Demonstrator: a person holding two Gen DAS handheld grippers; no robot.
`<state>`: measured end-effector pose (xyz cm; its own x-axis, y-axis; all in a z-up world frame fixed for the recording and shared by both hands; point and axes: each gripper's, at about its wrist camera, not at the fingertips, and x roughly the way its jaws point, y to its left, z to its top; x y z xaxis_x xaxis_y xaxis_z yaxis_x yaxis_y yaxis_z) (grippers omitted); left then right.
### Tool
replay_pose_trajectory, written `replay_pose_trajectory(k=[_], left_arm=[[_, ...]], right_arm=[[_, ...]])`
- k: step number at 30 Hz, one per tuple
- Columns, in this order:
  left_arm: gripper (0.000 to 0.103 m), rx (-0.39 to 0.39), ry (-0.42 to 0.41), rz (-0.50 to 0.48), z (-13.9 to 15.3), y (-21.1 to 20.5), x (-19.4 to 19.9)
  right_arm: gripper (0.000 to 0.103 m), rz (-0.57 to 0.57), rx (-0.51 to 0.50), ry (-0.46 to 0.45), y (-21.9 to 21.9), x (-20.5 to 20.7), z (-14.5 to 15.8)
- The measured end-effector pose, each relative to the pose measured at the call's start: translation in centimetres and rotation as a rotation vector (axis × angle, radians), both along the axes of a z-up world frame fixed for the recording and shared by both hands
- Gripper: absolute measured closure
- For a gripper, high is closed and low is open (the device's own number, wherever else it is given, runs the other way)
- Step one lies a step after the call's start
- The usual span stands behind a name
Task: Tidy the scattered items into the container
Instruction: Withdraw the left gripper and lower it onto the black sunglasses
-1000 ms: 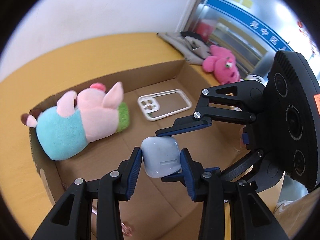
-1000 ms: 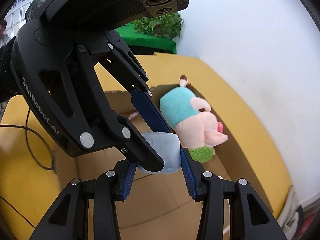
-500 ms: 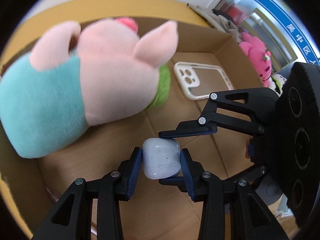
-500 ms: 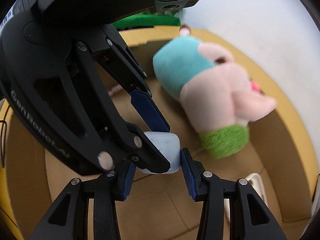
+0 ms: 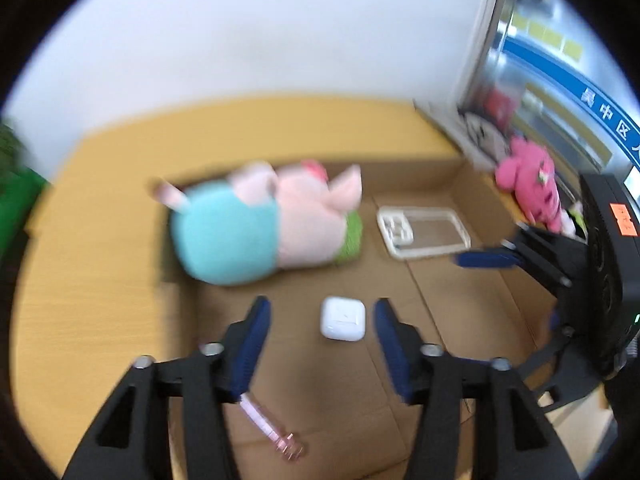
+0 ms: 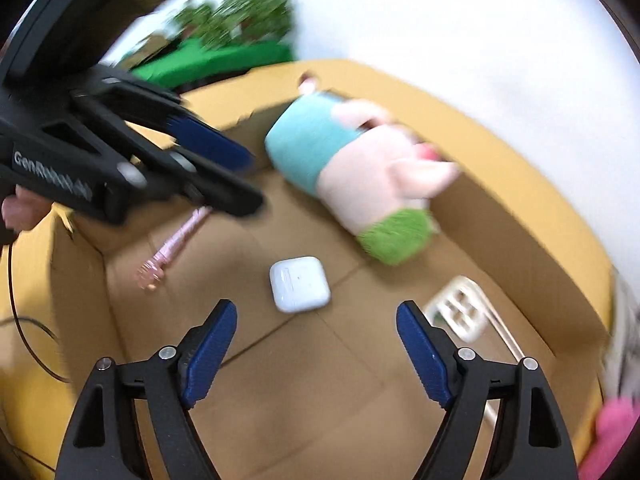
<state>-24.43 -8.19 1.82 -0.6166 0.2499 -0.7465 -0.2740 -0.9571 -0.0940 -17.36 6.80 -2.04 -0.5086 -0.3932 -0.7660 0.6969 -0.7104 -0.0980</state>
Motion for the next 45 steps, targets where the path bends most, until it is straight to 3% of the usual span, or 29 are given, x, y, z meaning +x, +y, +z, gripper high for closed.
replay_pose_trajectory(k=[1,2,4,10,16,26,32,35,42,45], left_arm=[[0.026,-0.001,0.044,0.017,0.9,-0.1,1.4],[0.022,0.004,0.094,0.036,1.9,-0.5,3.5],[0.022,0.009,0.168,0.066,3.0,-0.7,7.3],[0.022,-0.018,0.283,0.147,3.5,1.5,14.3],[0.022,-0.028,0.306,0.185,2.3,3.3,18.9],[0.022,-0.025,0.273,0.206,1.2,4.1,20.1],[0.022,-0.021,0.223,0.2,-1.0,3.2,19.8],[0.022,-0.014,0.171,0.193,-2.9,2.1,19.2],[0.022,0.076,0.015,0.185,-8.6,-1.2,17.5],[0.022,0.138,-0.029,0.176,-10.4,-2.1,16.8]], right_arm=[[0.01,-0.058,-0.024,0.035,0.9,2.1,1.2],[0.009,-0.101,-0.031,0.063,1.4,3.7,1.9],[0.008,-0.212,-0.054,0.107,2.5,7.0,3.2],[0.007,-0.484,-0.156,0.195,5.1,14.2,5.1],[0.003,-0.594,-0.162,0.223,6.1,18.9,5.2],[0.003,-0.576,-0.159,0.205,5.3,20.8,4.2],[0.003,-0.56,-0.137,0.17,4.4,20.7,2.6],[0.003,-0.528,-0.136,0.114,4.1,20.0,0.8],[0.003,-0.409,-0.184,-0.114,3.4,17.6,-6.6],[0.003,-0.373,-0.188,-0.151,2.7,16.8,-8.2]])
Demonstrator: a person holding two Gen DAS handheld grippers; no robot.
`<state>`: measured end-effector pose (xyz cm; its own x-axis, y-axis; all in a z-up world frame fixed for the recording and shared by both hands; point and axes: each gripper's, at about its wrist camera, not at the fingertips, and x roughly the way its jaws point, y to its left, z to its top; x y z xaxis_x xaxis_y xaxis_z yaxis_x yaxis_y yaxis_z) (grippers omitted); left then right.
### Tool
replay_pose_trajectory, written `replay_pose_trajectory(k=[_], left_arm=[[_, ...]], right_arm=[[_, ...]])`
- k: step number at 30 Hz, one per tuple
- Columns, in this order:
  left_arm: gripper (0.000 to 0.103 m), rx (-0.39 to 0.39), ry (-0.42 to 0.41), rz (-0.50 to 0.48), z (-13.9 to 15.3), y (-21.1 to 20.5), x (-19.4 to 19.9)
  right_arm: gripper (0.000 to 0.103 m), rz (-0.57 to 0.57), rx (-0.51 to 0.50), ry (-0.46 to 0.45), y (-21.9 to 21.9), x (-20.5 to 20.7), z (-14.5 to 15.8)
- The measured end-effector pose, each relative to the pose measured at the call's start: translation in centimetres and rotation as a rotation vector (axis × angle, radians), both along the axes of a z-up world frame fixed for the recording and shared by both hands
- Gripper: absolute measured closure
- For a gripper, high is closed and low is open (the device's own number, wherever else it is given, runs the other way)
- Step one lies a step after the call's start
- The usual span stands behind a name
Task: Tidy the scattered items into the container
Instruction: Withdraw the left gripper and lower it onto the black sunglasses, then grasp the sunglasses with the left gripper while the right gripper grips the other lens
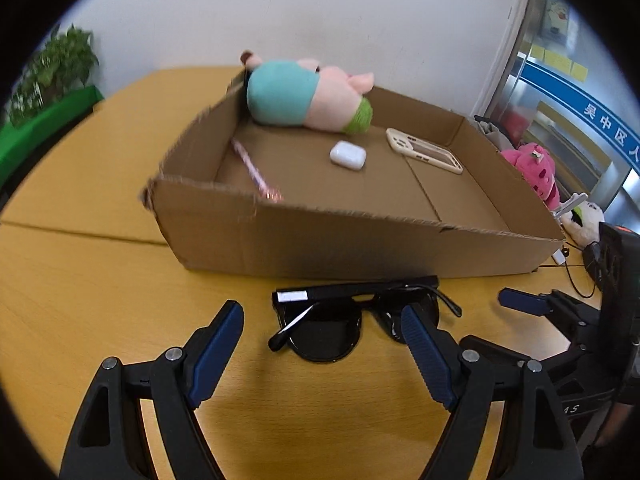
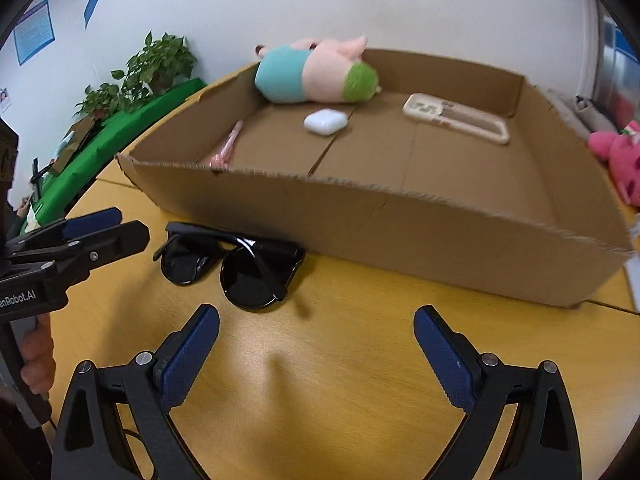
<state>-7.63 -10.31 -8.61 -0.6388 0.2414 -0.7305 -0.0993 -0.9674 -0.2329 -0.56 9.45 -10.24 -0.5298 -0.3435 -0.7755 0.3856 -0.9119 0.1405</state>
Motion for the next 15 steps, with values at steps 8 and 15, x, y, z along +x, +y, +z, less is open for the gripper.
replay_pose_trajectory(k=[8,15], left_arm=[[0.024,0.05,-0.057,-0.014,-2.8,-1.0,-2.1],[0.043,-0.028,-0.05,-0.075,-3.0,0.5,-2.3]], right_arm=[[0.004,0.079,0.037,0.013,-3.6,-1.6,-1.0],[0.018,0.075,0.101,0.036,-5.5,-1.9,-1.6]])
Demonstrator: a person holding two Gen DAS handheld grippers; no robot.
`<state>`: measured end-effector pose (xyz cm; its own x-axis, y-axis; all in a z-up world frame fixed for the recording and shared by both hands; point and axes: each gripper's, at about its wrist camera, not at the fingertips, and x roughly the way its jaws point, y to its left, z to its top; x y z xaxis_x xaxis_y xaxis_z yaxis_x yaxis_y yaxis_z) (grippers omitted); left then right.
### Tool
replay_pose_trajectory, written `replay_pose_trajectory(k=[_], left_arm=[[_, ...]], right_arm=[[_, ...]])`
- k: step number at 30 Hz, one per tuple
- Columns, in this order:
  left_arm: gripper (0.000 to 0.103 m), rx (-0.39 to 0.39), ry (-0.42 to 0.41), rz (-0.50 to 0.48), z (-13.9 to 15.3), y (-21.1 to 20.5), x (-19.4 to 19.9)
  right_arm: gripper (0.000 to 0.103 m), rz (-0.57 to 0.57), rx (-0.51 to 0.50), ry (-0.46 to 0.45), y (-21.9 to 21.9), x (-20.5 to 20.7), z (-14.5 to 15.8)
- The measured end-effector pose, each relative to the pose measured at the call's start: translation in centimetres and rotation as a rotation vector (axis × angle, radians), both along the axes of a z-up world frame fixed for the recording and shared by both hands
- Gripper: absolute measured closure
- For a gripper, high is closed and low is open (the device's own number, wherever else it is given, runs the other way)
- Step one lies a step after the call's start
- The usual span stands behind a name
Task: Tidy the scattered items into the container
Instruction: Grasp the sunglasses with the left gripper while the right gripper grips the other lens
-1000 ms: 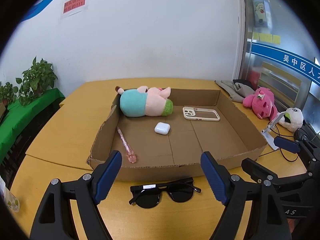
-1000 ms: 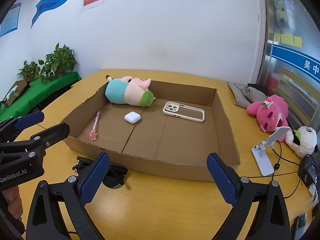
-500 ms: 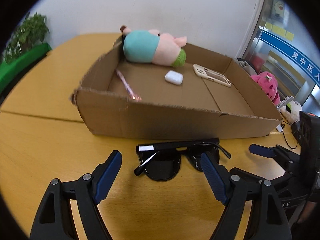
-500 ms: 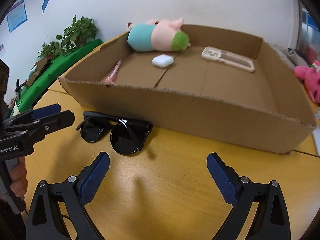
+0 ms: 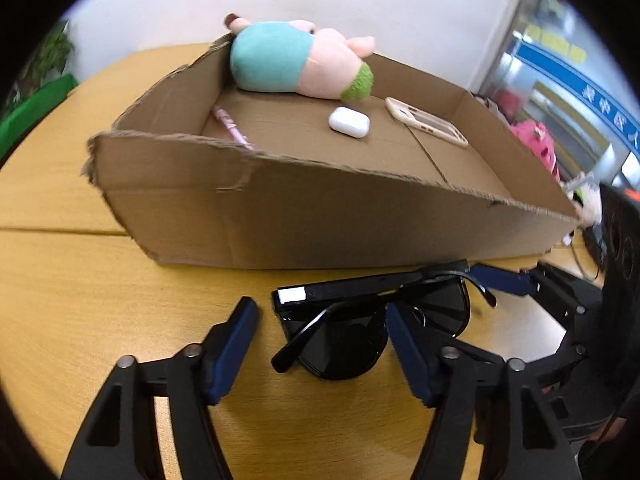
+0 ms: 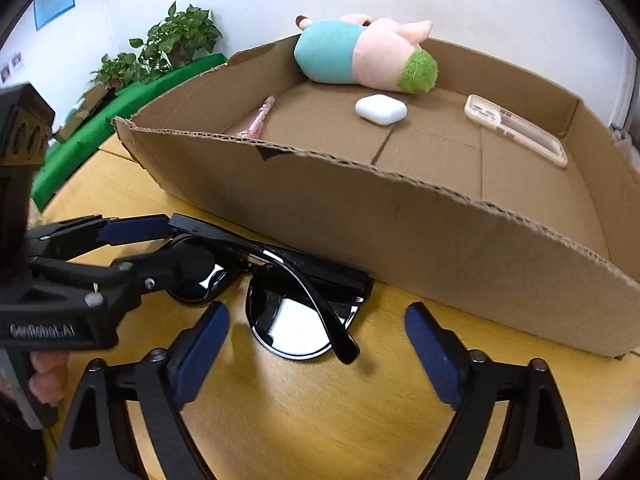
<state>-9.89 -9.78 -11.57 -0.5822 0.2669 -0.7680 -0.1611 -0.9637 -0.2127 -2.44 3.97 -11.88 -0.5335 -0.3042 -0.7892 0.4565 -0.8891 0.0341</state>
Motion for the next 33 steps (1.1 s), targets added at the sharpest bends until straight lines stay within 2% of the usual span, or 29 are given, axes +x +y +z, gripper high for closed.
replay_pose_trajectory(k=[2,4,5,6,7,10,14,16,18,20,23,26,30,33], left_arm=[[0.046,0.003,-0.003,-0.017,0.0,0.2,0.0],[0.05,0.004,-0.007,-0.018,0.0,0.2,0.1],[0.055,0.003,-0.012,-0.018,0.0,0.1,0.2],[0.066,-0.008,-0.015,-0.019,0.0,0.1,0.4],[0.072,-0.015,-0.021,-0.024,0.0,0.1,0.6],[0.072,-0.007,-0.036,-0.085,0.0,0.4,1.8],[0.072,-0.051,-0.031,-0.14,0.0,1.5,3.2],[0.072,-0.054,-0.032,-0.171,0.1,1.8,3.3],[0.072,-0.061,-0.033,-0.216,0.1,2.1,3.3],[0.072,-0.055,-0.027,-0.279,0.0,2.5,3.6],[0.072,-0.02,-0.016,-0.377,0.2,2.6,3.7],[0.072,-0.019,-0.007,-0.423,0.3,3.0,3.8],[0.077,-0.034,-0.022,-0.437,0.0,3.5,3.6],[0.078,-0.029,-0.023,-0.438,0.1,3.4,3.5]], right_arm=[[0.031,0.017,0.034,0.019,-0.5,0.3,0.0],[0.033,0.019,0.054,0.032,-0.7,0.8,0.1],[0.034,0.013,0.047,0.025,-0.5,0.9,0.1],[0.034,0.006,0.044,0.023,-0.3,1.2,0.0],[0.034,0.002,0.046,0.024,0.0,1.6,0.0],[0.033,-0.012,0.049,0.01,0.8,3.6,0.1],[0.029,-0.008,0.06,-0.035,0.8,6.9,0.2],[0.019,0.032,0.036,-0.089,0.6,8.6,0.3],[0.019,0.114,-0.028,-0.156,0.7,10.3,0.7],[0.019,0.162,-0.046,-0.168,1.4,11.4,1.5],[0.019,0.148,-0.05,-0.133,3.7,10.9,2.8],[0.018,0.121,-0.017,-0.09,5.4,8.7,3.2],[0.018,0.215,0.087,-0.023,4.6,5.9,2.8],[0.019,0.332,0.124,-0.059,3.3,4.1,1.5]])
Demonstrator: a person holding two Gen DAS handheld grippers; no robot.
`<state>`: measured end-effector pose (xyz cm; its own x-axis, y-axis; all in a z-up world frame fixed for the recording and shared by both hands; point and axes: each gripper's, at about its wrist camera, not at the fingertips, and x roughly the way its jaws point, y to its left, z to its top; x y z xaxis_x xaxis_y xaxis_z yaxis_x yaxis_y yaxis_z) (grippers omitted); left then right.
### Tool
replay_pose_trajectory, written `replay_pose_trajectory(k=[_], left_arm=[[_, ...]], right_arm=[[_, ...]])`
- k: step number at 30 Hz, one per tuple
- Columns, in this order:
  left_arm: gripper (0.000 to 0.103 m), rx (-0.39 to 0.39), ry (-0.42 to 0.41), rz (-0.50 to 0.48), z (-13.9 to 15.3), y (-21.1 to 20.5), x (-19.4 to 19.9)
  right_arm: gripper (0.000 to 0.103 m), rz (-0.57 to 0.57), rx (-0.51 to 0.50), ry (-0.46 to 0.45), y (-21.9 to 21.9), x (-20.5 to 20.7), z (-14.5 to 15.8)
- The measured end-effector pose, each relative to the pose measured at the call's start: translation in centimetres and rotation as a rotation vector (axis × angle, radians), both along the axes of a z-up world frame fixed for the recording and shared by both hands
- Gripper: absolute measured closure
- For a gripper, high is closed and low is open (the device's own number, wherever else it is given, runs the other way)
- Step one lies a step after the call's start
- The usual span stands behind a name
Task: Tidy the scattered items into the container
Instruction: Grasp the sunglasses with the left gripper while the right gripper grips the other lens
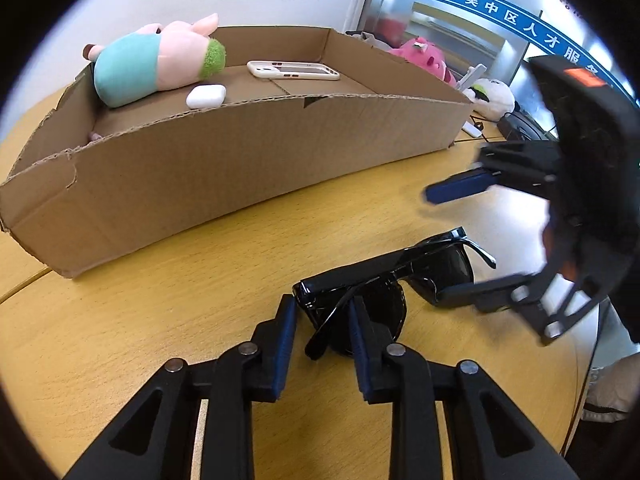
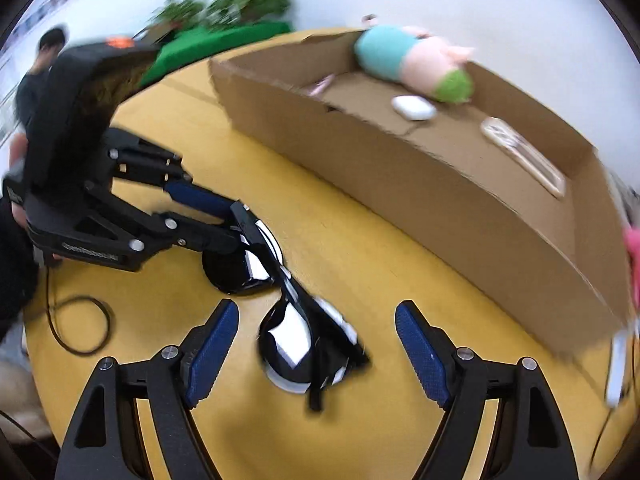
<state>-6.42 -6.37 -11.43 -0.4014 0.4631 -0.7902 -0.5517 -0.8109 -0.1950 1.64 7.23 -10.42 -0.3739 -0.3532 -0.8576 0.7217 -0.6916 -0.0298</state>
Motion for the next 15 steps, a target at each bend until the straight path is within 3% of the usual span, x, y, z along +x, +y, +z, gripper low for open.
replay_pose_trajectory(k=[3,5,7,12,13,14,15], left_arm=[[0.078,-0.009,0.004,0.003,0.1,0.0,0.0],[0.078,-0.01,0.008,0.0,0.2,0.0,0.0],[0.081,0.003,0.007,-0.009,0.3,0.1,0.0],[0.076,0.031,-0.002,0.007,0.5,0.9,-0.3],[0.074,0.055,-0.011,0.013,0.5,0.9,-0.2],[0.073,0.077,-0.012,0.03,0.6,0.7,-0.2],[0.072,0.104,-0.022,0.043,0.7,0.6,-0.1]], right_arm=[[0.029,0.075,0.012,-0.05,-0.5,-0.9,-1.1],[0.05,0.095,-0.012,-0.082,-0.4,-1.0,-0.5],[0.054,0.1,-0.011,-0.095,-0.5,-0.6,-0.3],[0.065,0.015,-0.048,-0.1,-0.1,0.7,0.2],[0.084,-0.023,-0.087,-0.111,0.4,0.8,0.4],[0.093,-0.046,-0.12,-0.131,0.4,1.2,0.4],[0.093,-0.085,-0.15,-0.14,0.9,1.4,0.5]])
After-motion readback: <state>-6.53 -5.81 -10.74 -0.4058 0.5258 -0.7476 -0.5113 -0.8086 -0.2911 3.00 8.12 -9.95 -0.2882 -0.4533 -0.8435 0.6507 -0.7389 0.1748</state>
